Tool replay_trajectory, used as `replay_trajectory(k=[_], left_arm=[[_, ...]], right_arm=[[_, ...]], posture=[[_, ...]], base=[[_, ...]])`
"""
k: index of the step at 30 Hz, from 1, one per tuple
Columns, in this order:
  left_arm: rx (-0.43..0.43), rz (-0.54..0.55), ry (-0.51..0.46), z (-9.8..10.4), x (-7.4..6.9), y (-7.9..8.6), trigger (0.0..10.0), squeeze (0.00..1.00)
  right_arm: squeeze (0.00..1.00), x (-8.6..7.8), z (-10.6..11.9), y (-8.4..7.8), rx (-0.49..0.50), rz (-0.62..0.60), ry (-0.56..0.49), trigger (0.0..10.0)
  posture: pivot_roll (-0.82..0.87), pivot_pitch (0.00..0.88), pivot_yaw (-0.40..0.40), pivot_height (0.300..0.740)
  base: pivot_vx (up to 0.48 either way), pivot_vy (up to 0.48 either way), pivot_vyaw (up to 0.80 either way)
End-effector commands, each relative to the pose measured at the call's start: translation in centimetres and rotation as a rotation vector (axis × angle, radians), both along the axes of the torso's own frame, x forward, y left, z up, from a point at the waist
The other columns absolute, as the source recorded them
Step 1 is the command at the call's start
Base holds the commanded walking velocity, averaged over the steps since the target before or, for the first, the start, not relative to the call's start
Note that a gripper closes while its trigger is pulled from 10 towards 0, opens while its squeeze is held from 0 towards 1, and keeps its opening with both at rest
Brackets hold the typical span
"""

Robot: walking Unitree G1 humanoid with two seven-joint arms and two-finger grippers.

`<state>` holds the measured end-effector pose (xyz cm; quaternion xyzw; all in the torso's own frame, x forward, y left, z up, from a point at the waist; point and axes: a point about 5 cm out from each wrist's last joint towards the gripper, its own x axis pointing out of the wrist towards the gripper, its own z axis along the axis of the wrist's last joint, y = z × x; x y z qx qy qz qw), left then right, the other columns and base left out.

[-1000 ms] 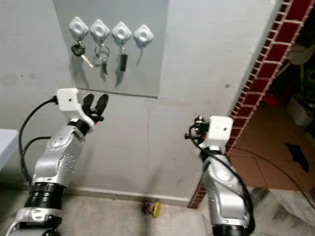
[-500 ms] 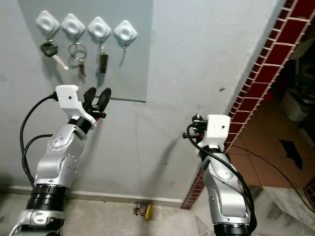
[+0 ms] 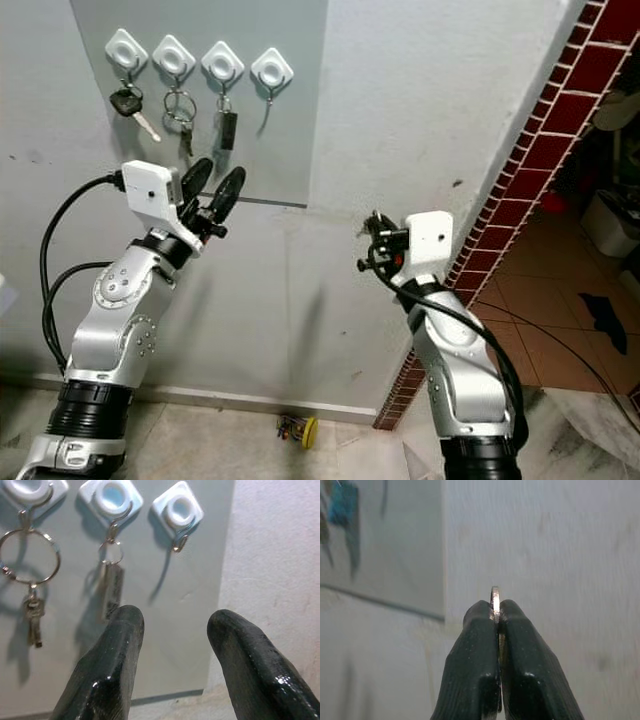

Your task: Hang keys on a hook

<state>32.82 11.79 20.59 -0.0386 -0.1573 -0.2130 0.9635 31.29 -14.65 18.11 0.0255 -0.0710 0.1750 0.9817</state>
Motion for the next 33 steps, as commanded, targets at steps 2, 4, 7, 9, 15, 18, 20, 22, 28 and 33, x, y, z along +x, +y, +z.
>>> replay_trajectory(k=[2, 4, 7, 9, 15, 18, 20, 22, 28, 33], left_arm=[[0.021, -0.004, -0.033, 0.8, -0.1, 0.0, 10.0, 0.00], [0.020, -0.005, -0.044, 1.2, 0.0, 0.2, 10.0, 0.00], [0.015, -0.008, -0.052, 1.5, -0.1, 0.3, 10.0, 0.00], [0.022, 0.000, -0.057, 1.6, 0.0, 0.5, 10.0, 0.00], [0.018, 0.012, -0.067, 1.9, 0.0, 0.9, 10.0, 0.00], [0.009, 0.022, -0.076, 2.3, 0.0, 1.1, 10.0, 0.00], [0.006, 0.022, -0.081, 2.4, 0.0, 1.2, 10.0, 0.00], [0.008, 0.022, -0.082, 2.5, 0.0, 1.1, 10.0, 0.00], [0.004, 0.009, -0.088, 2.5, -0.2, 0.8, 10.0, 0.00], [0.010, 0.012, -0.081, 2.3, -0.3, 0.7, 10.0, 0.00]], right_arm=[[0.00, 0.4, 1.4, 0.3, -0.011, 0.043, -0.044, 10.0], [0.00, 1.0, 2.1, 0.7, -0.017, 0.065, -0.068, 10.0], [0.00, 1.4, 2.7, 1.1, -0.013, 0.084, -0.084, 10.0], [0.00, 1.8, 3.1, 1.3, -0.009, 0.104, -0.094, 10.0], [0.00, 2.7, 4.3, 2.7, 0.012, 0.196, -0.116, 10.0], [0.00, 3.1, 5.0, 3.9, 0.029, 0.270, -0.122, 10.0], [0.00, 3.4, 5.3, 4.5, 0.032, 0.297, -0.126, 10.0], [0.00, 3.7, 5.5, 4.8, 0.049, 0.318, -0.126, 10.0], [0.00, 4.5, 6.4, 6.4, 0.079, 0.393, -0.134, 10.0], [0.00, 5.0, 6.8, 7.1, 0.097, 0.425, -0.133, 10.0]], posture=[[-0.16, 0.000, -0.054, 0.740], [-0.15, 0.000, -0.053, 0.740], [-0.15, 0.000, -0.051, 0.740], [-0.15, 0.000, -0.052, 0.740], [-0.13, 0.000, -0.055, 0.740], [-0.13, 0.000, -0.055, 0.740], [-0.13, 0.000, -0.055, 0.740], [-0.13, 0.000, -0.057, 0.740], [-0.13, 0.000, -0.062, 0.740], [-0.12, 0.004, -0.069, 0.740]], base=[[0.000, 0.000, 0.00], [0.000, 0.000, 0.00], [0.000, 0.000, 0.00], [0.000, 0.000, 0.00], [0.000, 0.000, 0.00], [0.000, 0.000, 0.00], [0.000, 0.000, 0.00], [0.000, 0.000, 0.00], [0.000, 0.000, 0.00], [0.000, 0.000, 0.00]])
